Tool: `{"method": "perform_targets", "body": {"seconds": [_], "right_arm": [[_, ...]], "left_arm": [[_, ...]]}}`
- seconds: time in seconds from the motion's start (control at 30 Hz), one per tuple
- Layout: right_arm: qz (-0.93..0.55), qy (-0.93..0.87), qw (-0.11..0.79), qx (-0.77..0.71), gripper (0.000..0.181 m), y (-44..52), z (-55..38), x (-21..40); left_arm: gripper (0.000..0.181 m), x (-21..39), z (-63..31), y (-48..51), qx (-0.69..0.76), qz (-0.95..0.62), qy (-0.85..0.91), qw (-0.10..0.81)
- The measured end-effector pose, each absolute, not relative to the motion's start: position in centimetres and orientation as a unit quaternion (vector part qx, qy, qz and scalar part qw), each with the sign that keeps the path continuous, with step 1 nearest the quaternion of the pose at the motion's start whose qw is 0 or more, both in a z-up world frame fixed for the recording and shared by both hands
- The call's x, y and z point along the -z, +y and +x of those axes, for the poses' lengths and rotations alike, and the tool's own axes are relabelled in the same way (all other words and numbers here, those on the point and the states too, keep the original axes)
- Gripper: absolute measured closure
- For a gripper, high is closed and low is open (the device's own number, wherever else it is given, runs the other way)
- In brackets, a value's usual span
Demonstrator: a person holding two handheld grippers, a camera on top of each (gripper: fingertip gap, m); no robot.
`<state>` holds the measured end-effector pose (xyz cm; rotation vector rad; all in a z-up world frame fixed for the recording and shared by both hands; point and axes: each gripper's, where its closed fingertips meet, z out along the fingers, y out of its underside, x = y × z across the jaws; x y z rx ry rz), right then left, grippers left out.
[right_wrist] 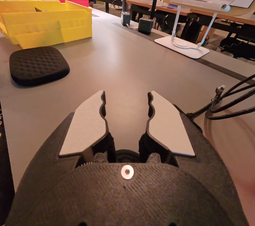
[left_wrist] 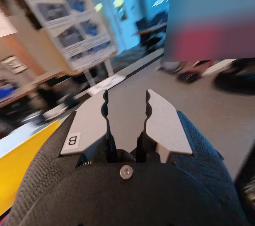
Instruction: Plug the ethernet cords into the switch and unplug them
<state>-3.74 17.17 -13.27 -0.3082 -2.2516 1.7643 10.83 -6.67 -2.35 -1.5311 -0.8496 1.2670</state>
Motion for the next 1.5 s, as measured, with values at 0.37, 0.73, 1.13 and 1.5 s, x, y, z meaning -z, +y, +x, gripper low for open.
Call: {"method": "perform_targets", "body": {"seconds": [0.37,0.73,1.13,1.5], "right_arm": [[-0.099,-0.781,0.138,-0.601,0.123,17.0,-3.6,13.4],[-0.103,-0.787,0.136,-0.593,0.123,16.9,-3.8,13.7],[-0.103,-0.790,0.138,-0.589,0.123,16.9,-3.8,13.9],[-0.098,-0.784,0.142,-0.596,0.122,17.0,-3.6,13.6]], "left_arm": [[0.130,12.2,14.0,-30.3,-0.469,-0.754,-0.459,0.010],[0.156,14.5,12.9,-32.7,-0.465,-0.775,-0.421,-0.072],[0.166,13.8,14.6,-31.1,-0.436,-0.784,-0.443,-0.011],[0.170,10.9,15.4,-29.9,-0.470,-0.770,-0.431,0.013]]}}
